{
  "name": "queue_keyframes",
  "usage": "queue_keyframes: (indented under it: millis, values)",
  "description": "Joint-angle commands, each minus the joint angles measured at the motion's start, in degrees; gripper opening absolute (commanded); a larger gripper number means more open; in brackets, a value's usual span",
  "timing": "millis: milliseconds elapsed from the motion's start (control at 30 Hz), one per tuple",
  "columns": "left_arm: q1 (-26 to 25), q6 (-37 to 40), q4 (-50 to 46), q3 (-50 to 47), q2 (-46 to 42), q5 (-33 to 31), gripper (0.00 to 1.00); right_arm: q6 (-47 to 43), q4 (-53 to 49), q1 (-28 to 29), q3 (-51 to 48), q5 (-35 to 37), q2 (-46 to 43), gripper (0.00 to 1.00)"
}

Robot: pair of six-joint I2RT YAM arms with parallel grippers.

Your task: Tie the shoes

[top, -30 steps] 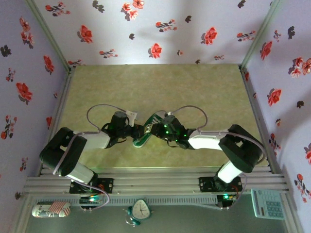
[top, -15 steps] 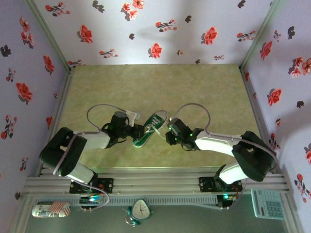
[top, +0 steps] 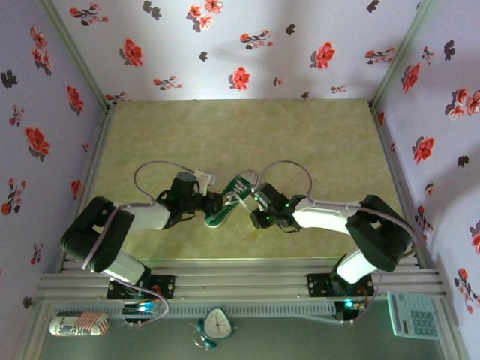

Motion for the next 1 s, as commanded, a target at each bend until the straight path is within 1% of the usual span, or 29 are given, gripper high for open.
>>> queue_keyframes:
  millis: [0,267,533,700,767,833,967]
  values:
    - [-0.8,-0.1,2.3,1.1,1.0,0.8,0.14,-2.3,-2.1,1.2,2.2,2.7,2.1,0.39]
    - [-0.8,-0.1,2.3,1.2,0.8,0.8,0.14,-2.5,-1.7,2.3,4.1,5.0,6.1,0.31]
    - [-0.7,-0.3,2.5,1.0,0.7,0.9,0.14,-1.1,-1.5,5.2,4.5,4.7,6.9,0.14]
    - [-0.7,-0.3,2.7,0.9,0.7,0.8,0.14,0.1,-2.1,6.9,3.6,4.2,4.9,0.05]
    - [-0.8,-0.3,2.7,0.8,0.6,0.8,0.14,0.2,-1.7,7.7,3.1,2.1,3.5,0.03]
    - [-0.8,-0.3,2.7,0.7,0.6,0.8,0.14,-0.1,-0.2,8.3,2.8,-1.7,2.8,0.04]
    - [-0.7,-0.3,2.9,0.7,0.6,0.8,0.14,0.6,3.6,8.9,2.9,-7.2,3.8,0.03]
